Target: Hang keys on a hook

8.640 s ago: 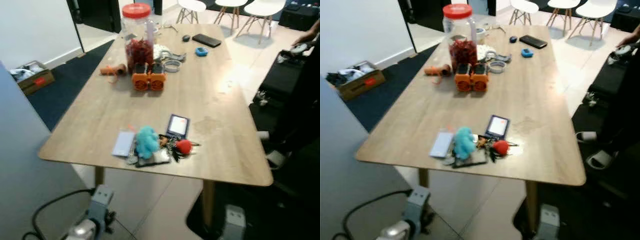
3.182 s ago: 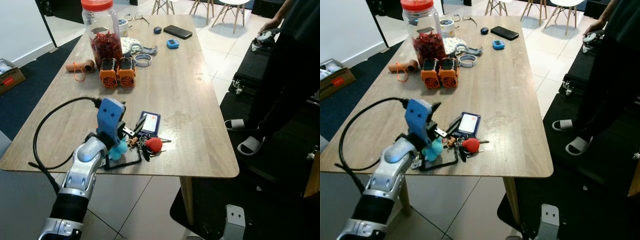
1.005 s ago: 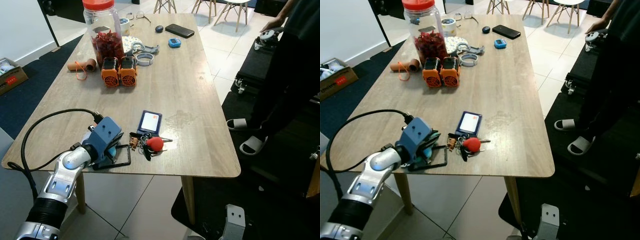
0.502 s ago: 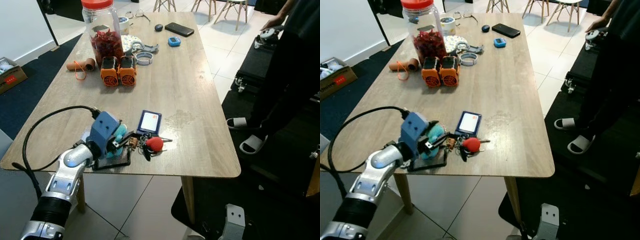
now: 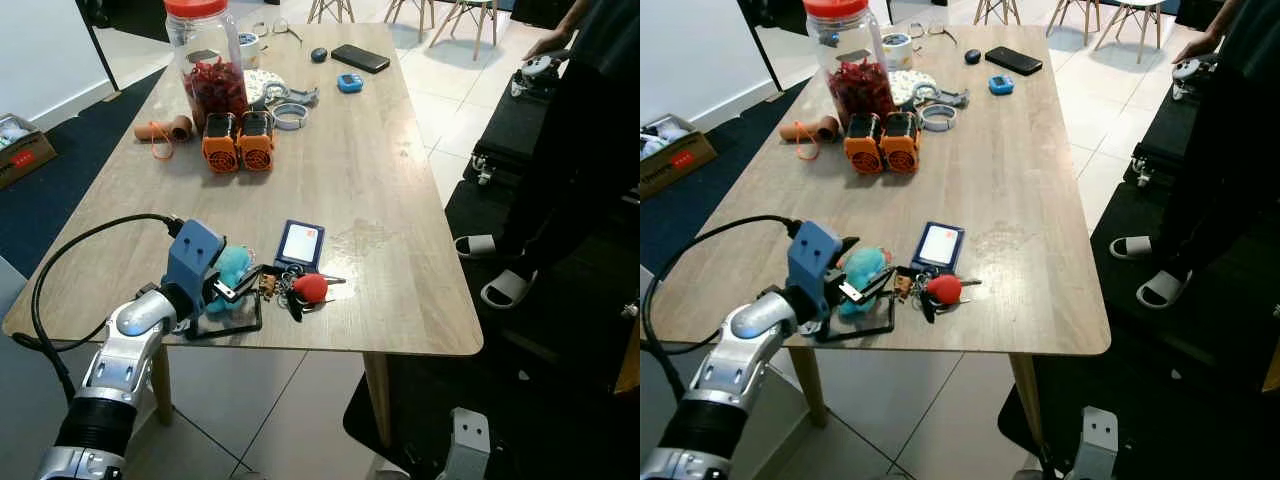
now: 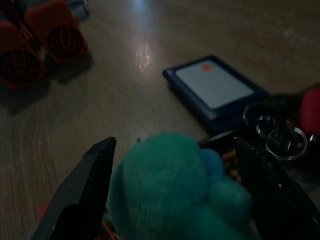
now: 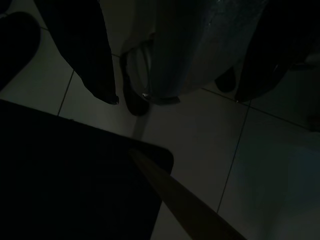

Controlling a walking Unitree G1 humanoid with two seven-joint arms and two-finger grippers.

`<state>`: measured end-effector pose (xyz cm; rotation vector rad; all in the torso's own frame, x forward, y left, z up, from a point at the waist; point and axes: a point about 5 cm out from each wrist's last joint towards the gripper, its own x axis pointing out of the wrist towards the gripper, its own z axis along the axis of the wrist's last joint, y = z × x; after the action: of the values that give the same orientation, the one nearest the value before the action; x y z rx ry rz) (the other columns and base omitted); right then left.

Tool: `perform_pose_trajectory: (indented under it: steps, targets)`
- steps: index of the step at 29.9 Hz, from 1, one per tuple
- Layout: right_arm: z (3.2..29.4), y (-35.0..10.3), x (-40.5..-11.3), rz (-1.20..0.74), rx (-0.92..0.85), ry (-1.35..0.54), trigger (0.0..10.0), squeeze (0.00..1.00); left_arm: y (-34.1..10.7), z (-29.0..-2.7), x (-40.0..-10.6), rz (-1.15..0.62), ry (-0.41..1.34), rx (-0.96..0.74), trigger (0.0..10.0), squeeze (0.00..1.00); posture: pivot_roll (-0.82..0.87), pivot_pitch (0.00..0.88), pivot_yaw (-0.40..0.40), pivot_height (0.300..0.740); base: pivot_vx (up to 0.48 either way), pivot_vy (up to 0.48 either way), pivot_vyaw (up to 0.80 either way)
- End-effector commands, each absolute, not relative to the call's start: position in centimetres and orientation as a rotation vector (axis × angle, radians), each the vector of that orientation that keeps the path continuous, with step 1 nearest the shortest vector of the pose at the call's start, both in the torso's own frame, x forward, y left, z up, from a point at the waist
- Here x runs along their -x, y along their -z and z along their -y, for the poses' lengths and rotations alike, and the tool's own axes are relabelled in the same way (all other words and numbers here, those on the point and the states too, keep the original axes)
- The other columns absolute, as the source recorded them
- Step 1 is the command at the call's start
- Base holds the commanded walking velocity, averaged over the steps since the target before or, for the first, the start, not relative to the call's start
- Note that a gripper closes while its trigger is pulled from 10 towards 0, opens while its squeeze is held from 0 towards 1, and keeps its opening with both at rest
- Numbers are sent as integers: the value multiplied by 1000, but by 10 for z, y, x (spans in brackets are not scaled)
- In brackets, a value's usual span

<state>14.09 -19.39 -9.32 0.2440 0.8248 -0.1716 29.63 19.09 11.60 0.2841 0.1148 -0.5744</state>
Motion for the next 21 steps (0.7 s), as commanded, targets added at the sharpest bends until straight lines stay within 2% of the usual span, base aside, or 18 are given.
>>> perform_pose_trajectory:
  steps: [1,13,20,21]
  targets:
    - [192,95,-138,-838,-261,182,10000,0,-110,-201,-292,-176,563,-342,10000,0,46,68,37,740,0,0,0]
    - [193,95,-137,-839,-264,184,10000,0,-94,-210,-286,-303,539,-396,10000,0,44,61,38,740,0,0,0]
    - [193,95,-138,-837,-265,184,10000,0,-94,-209,-288,-312,525,-400,10000,0,43,57,37,740,0,0,0]
    - [193,95,-138,-837,-265,185,10000,0,-94,-208,-289,-310,527,-399,9725,0,43,57,37,740,0,0,0]
